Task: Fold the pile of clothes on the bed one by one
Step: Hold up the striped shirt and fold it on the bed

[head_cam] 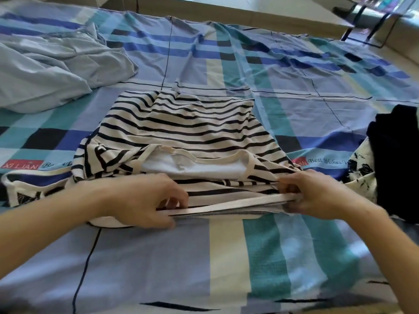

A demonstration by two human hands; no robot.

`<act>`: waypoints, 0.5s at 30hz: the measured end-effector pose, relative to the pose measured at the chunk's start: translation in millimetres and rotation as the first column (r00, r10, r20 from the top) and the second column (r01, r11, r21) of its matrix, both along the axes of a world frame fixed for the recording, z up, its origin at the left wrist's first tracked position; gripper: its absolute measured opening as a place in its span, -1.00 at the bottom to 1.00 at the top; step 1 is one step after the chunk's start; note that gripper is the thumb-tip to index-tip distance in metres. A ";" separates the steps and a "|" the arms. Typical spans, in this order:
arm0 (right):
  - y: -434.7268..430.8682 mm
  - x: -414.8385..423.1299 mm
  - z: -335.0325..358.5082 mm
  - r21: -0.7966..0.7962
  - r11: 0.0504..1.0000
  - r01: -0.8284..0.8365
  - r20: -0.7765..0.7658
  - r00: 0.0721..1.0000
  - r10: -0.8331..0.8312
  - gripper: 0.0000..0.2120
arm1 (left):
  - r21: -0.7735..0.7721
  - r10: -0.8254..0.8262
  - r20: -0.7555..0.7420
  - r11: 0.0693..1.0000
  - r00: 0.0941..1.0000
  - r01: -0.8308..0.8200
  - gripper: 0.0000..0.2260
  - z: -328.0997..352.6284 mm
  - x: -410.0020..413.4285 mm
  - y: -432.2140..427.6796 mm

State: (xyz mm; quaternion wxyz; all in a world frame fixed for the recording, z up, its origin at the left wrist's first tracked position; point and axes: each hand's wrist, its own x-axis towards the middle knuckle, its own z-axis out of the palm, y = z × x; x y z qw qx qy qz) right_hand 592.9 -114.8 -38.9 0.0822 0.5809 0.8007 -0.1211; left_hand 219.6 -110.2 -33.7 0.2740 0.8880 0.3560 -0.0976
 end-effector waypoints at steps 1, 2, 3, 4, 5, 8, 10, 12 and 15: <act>-1.2 0.9 6.5 -0.045 0.999 -0.001 -0.194 0.981 -0.008 -0.76 | -0.003 0.036 0.042 0.999 0.998 -0.036 -0.88 6.5 -5.0 4.8; -1.3 -1.5 12.9 -0.008 1.000 0.010 -0.407 0.913 -0.012 -0.77 | 0.027 0.094 0.104 0.995 0.990 -0.097 -0.84 11.4 -11.6 11.8; -1.5 -6.1 17.2 0.103 0.993 0.054 -0.570 0.821 0.014 -0.76 | 0.089 0.155 0.153 0.981 0.976 -0.170 -0.78 14.3 -19.8 20.2; 0.7 -11.2 17.9 0.210 0.970 0.124 -0.639 0.768 0.040 -0.70 | 0.176 0.206 0.170 0.956 0.964 -0.236 -0.68 15.3 -27.6 28.1; 5.5 -18.5 16.5 0.270 0.948 0.167 -0.635 0.771 0.045 -0.59 | 0.261 0.260 0.135 0.922 0.956 -0.287 -0.52 16.6 -35.1 34.5; 18.9 -43.4 -1.1 0.172 0.977 0.127 -0.405 0.913 -0.047 -0.04 | 0.305 0.429 -0.164 0.879 0.889 -0.367 -0.04 8.0 -48.6 43.8; 26.4 -55.3 -13.4 0.103 0.992 0.076 -0.243 0.969 -0.049 0.03 | 0.265 0.458 -0.213 0.877 0.863 -0.400 -0.13 0.7 -52.2 44.9; 31.8 -62.7 -11.3 0.087 0.995 0.047 -0.303 0.953 -0.019 -0.29 | 0.236 0.400 -0.152 0.903 0.904 -0.360 -0.51 2.7 -53.2 43.8; 30.9 -63.4 9.4 -0.046 0.993 -0.111 -0.331 0.939 0.090 -0.74 | 0.112 0.259 -0.162 0.964 0.952 -0.243 -0.77 27.2 -52.8 33.7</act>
